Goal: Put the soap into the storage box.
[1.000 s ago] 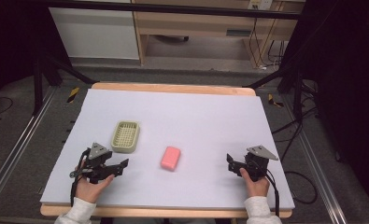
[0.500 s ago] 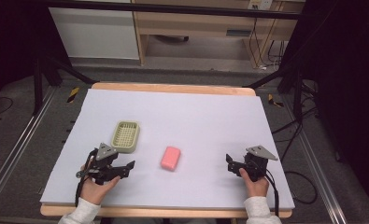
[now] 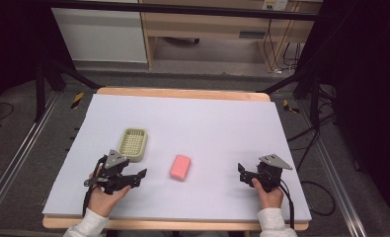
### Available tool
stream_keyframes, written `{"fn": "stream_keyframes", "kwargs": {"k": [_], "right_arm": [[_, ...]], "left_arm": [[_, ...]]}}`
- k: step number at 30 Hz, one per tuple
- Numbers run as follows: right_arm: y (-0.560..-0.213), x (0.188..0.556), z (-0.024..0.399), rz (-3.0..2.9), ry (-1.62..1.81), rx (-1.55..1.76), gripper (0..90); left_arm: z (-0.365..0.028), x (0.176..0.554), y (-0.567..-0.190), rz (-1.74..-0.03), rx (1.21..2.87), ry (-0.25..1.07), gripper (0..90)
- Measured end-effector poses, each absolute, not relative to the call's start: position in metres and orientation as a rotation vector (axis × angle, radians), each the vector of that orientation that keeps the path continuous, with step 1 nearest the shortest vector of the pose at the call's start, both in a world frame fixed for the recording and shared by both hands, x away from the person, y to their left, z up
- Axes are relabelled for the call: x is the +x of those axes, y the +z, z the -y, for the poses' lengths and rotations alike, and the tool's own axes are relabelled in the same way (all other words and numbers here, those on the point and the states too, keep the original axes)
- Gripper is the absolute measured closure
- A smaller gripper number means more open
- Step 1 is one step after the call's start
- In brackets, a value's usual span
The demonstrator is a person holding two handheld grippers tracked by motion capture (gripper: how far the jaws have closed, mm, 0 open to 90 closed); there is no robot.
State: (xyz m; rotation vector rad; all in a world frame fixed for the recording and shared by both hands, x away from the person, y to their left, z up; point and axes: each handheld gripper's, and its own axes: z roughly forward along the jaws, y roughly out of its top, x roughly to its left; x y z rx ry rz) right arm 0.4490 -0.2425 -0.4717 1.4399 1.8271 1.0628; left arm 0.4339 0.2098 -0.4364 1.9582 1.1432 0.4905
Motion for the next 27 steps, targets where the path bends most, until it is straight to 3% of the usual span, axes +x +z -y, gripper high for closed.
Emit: {"fn": "stream_keyframes", "kwargs": {"k": [27], "right_arm": [[-0.471, 0.448, 0.242, -1.818, 1.067, 1.431, 4.1]], "left_arm": [[-0.183, 0.451, -0.416, -1.103, 1.971, 0.489, 25.5]]}}
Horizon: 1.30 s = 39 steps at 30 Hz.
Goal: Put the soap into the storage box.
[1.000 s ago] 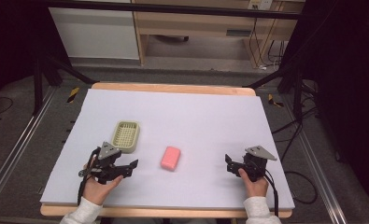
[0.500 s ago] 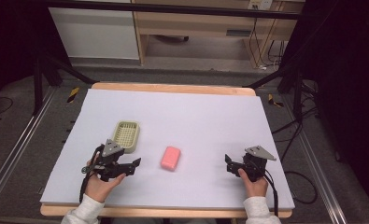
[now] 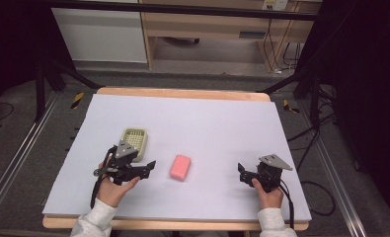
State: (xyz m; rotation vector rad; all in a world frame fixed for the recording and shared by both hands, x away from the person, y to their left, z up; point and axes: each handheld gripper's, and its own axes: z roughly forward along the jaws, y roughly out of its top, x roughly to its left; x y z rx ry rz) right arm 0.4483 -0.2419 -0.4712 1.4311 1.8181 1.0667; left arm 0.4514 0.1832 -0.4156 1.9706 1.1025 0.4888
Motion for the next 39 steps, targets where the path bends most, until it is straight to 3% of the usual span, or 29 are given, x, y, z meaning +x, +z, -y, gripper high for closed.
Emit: {"fn": "stream_keyframes", "kwargs": {"k": [39], "right_arm": [[-0.471, 0.448, 0.242, -1.823, 1.073, 1.433, 4.1]], "left_arm": [[-0.112, 0.471, -0.415, -1.048, 2.053, 0.422, 26.1]]}}
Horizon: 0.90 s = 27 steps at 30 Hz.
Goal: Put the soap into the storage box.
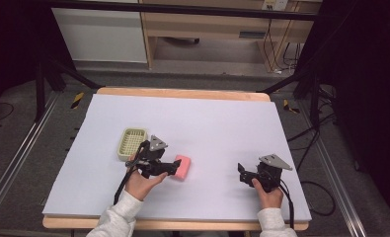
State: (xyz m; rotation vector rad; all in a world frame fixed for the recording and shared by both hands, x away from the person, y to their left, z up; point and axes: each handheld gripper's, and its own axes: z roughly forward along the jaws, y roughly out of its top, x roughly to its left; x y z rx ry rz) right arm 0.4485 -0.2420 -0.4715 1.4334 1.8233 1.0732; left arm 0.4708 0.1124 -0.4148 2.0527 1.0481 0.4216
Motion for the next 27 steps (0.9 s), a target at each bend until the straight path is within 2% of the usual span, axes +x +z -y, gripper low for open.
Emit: {"fn": "stream_keyframes", "kwargs": {"k": [27], "right_arm": [[-0.472, 0.448, 0.242, -1.825, 1.081, 1.438, 4.1]], "left_arm": [[-0.086, 0.483, -0.431, -1.069, 2.142, 0.408, 24.3]]}}
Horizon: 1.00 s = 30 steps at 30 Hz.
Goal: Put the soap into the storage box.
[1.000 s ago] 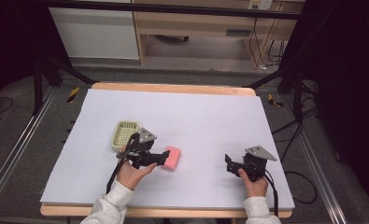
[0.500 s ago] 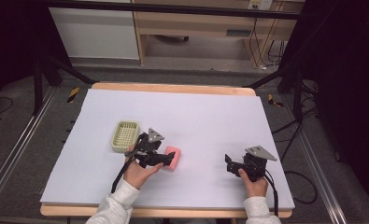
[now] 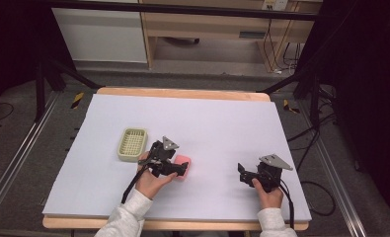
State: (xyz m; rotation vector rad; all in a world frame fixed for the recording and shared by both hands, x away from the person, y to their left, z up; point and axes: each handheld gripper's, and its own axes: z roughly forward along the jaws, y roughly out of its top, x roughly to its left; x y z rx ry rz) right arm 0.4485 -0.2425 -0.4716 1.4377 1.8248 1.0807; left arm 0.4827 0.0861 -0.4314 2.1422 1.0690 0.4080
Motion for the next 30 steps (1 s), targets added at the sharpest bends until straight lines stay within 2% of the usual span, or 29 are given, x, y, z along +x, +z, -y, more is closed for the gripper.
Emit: {"fn": "stream_keyframes", "kwargs": {"k": [13, 30], "right_arm": [[-0.472, 0.449, 0.243, -1.826, 1.077, 1.439, 4.1], [-0.472, 0.449, 0.243, -1.827, 1.080, 1.441, 4.1]], "left_arm": [[-0.079, 0.488, -0.439, -1.094, 2.181, 0.398, 20.3], [-0.072, 0.492, -0.453, -1.132, 2.203, 0.383, 24.0]]}}
